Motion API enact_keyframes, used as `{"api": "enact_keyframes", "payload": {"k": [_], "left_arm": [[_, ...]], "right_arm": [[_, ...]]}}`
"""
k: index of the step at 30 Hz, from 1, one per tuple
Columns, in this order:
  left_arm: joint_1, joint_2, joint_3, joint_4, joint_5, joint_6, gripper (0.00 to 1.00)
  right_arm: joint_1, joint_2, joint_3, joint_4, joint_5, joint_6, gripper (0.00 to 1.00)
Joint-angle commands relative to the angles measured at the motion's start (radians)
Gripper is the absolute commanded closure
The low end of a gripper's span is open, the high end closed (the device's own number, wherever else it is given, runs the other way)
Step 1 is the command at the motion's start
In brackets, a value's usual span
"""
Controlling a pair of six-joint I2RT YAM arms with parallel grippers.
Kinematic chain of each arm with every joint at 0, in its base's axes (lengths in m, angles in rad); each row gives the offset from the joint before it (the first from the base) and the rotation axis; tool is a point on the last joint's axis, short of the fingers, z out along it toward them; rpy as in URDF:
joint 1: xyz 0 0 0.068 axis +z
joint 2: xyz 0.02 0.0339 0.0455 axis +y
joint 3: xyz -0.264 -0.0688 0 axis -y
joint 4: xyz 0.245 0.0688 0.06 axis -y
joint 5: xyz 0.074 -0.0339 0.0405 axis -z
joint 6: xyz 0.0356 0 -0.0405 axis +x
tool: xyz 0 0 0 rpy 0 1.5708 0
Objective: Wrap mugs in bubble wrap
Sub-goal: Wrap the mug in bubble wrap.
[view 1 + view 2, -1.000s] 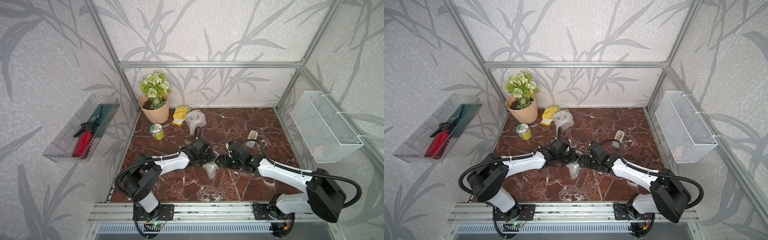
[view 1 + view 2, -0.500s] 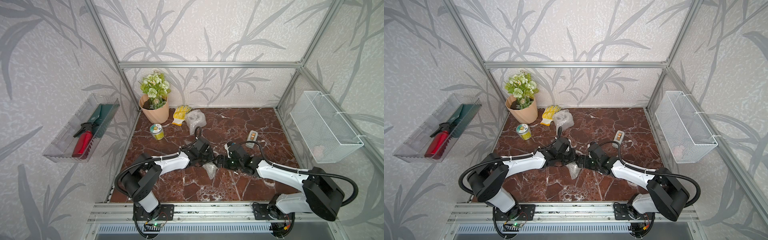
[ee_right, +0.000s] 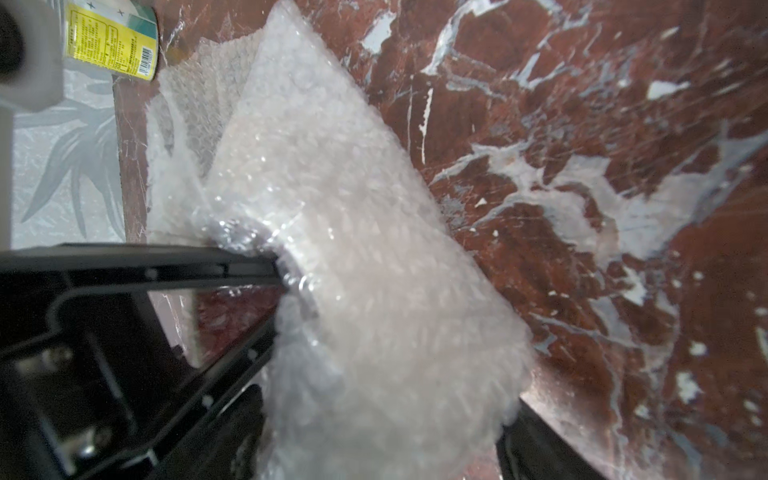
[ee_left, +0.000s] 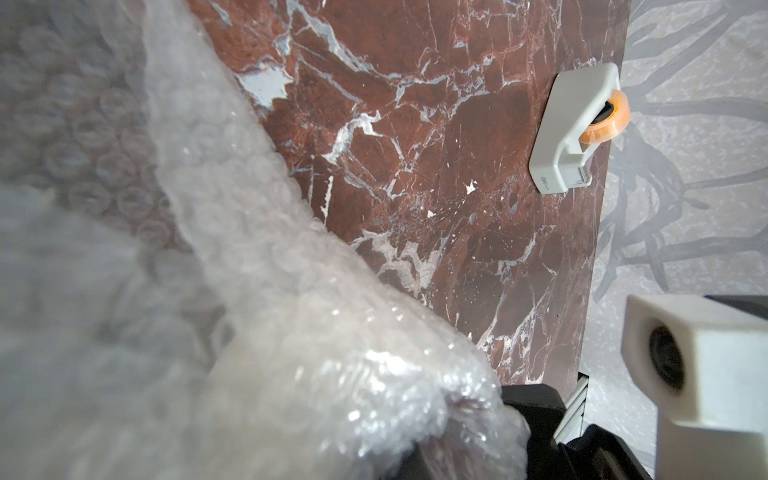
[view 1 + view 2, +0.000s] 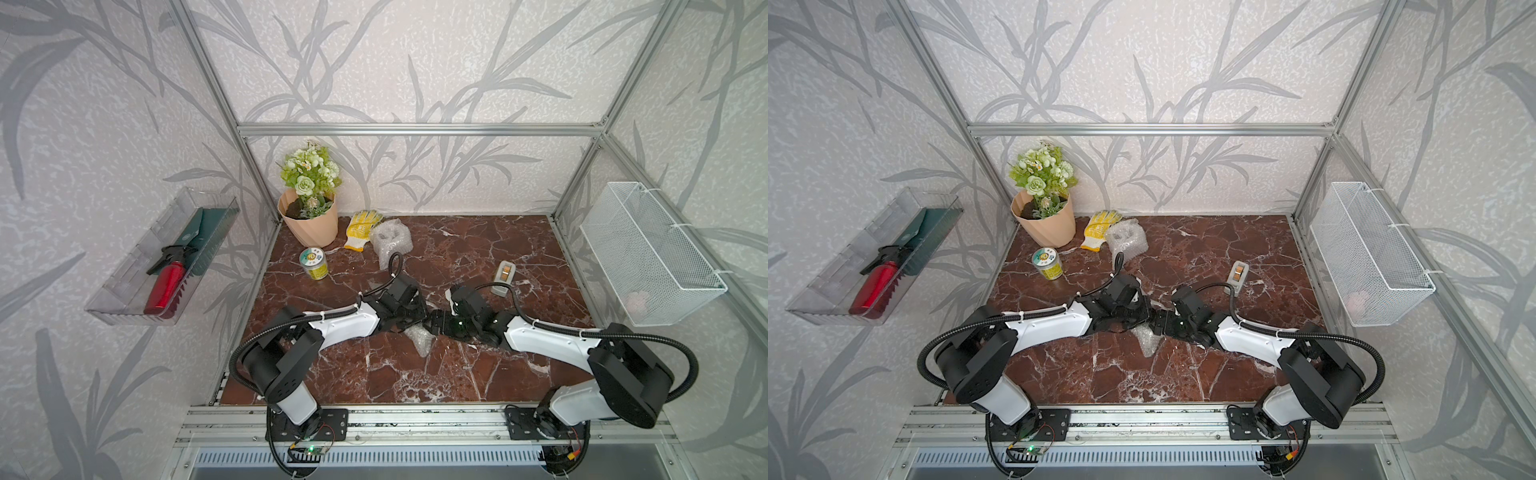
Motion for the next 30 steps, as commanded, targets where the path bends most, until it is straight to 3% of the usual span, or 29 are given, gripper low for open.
{"api": "enact_keyframes", "payload": {"k": [1,13,17,21,26,30], "left_arm": [[0.005,0.014,0.025,-0.085,0.021,0.022,1.0],[0.15,-0.147,0.097,-0.218,0.025,0.148,0.76],[0.17,-0.259,0.058,-0.286,-0.081,0.176,0.69],[0.215,-0.372,-0.024,-0.38,-0.237,0.158,0.46],[0.361,-0.388,-0.105,-0.347,-0.154,0.149,0.32],[0.444,-0.315,-0.09,-0.29,-0.078,0.182,0.29]], "right_arm": [[0.006,0.056,0.027,-0.078,0.039,-0.004,0.19],[0.006,0.133,0.081,-0.19,0.051,-0.026,0.21],[0.006,0.136,0.1,-0.217,0.055,-0.036,0.21],[0.006,0.141,0.121,-0.235,0.052,-0.046,0.21],[0.007,0.142,0.134,-0.242,0.048,-0.054,0.21],[0.007,0.141,0.143,-0.249,0.05,-0.061,0.21]]}}
